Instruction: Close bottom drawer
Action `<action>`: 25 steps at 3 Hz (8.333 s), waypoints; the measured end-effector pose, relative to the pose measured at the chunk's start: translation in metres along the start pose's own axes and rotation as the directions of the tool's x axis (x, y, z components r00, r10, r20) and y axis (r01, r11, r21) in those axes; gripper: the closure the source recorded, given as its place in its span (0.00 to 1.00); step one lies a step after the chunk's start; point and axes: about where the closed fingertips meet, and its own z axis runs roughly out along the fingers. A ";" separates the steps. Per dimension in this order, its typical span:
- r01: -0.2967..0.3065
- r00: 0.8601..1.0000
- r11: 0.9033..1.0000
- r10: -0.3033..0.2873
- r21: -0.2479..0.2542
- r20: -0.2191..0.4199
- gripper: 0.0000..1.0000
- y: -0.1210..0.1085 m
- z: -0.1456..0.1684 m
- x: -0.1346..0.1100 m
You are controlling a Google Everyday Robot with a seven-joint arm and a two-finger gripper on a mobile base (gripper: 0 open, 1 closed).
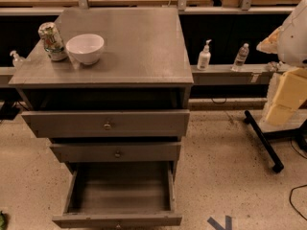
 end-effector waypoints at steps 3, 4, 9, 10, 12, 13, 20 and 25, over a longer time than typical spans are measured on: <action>0.039 0.999 0.999 -0.038 -0.038 0.019 0.49 -0.001 0.030 0.002; 0.091 0.995 0.991 -0.087 -0.099 0.043 0.72 0.001 0.079 0.007; 0.302 0.951 0.910 -0.268 -0.284 0.151 1.00 0.052 0.307 -0.044; 0.319 0.944 0.885 -0.265 -0.338 0.197 1.00 0.084 0.358 -0.054; 0.347 0.936 0.859 -0.290 -0.377 0.200 1.00 0.093 0.376 -0.059; 0.384 0.922 0.826 -0.316 -0.412 0.224 1.00 0.115 0.411 -0.065; 0.307 0.951 0.785 -0.225 -0.537 0.214 1.00 0.198 0.637 -0.031; 0.264 0.964 0.696 -0.210 -0.668 0.161 1.00 0.288 0.722 -0.011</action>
Offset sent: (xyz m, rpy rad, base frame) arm 0.0000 0.0000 0.0000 0.0000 0.0000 0.0000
